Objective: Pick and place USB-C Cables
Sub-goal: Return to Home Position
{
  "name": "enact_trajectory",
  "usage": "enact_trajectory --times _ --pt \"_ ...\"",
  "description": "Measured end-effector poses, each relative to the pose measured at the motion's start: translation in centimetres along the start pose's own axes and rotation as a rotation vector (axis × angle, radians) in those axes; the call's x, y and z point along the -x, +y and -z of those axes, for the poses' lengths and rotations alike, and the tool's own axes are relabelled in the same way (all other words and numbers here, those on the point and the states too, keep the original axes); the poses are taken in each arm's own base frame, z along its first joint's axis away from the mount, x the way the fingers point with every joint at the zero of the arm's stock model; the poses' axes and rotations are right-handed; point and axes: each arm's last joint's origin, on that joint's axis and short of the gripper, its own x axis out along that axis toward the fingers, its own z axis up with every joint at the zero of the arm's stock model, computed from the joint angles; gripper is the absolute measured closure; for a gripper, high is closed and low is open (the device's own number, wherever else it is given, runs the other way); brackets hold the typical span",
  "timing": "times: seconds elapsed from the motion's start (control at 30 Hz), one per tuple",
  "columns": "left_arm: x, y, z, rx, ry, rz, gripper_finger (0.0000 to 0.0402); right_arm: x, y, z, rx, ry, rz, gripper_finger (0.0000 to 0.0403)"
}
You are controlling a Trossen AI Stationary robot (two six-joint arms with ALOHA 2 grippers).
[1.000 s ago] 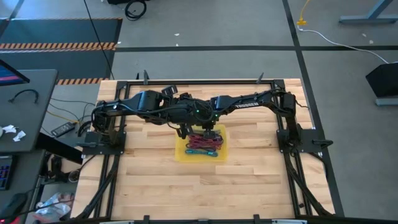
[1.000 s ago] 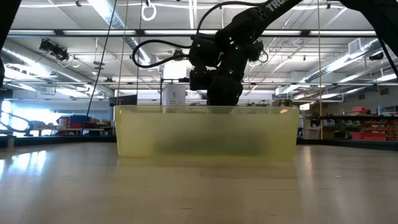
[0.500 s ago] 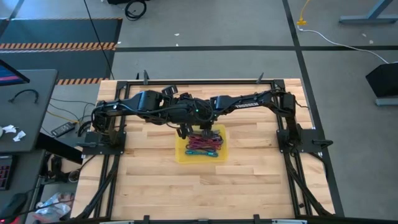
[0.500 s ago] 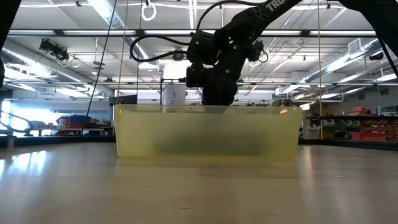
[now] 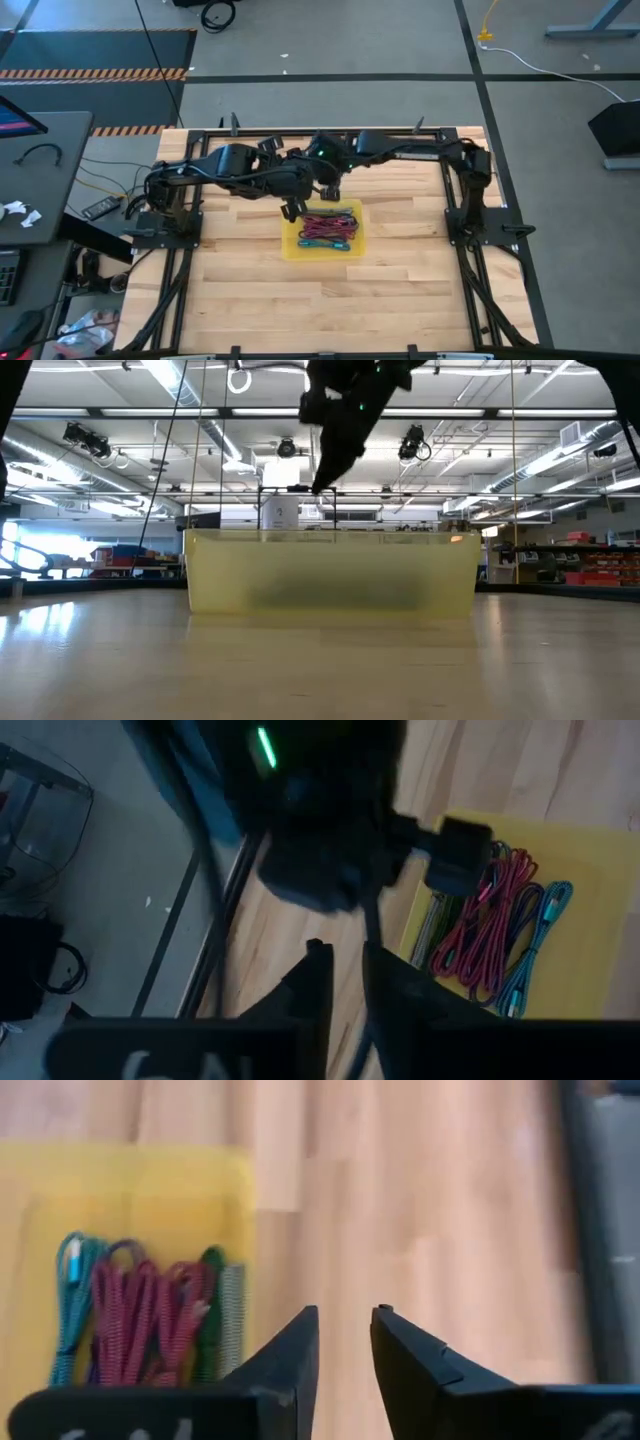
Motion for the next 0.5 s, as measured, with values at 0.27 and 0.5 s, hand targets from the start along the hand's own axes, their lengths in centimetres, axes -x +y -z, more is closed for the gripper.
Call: enact_trajectory --times 0.27,0.5 --pt "1.6 1.3 0.5 0.009 -0.037 0.007 0.0395 9.9 -2.9 0.7 -0.064 -0.015 0.283 0.0393" --pt "5.1 4.0 2.3 0.047 -0.115 -0.003 0.0399 20.3 -3.1 4.2 -0.173 -0.115 0.427 0.04"
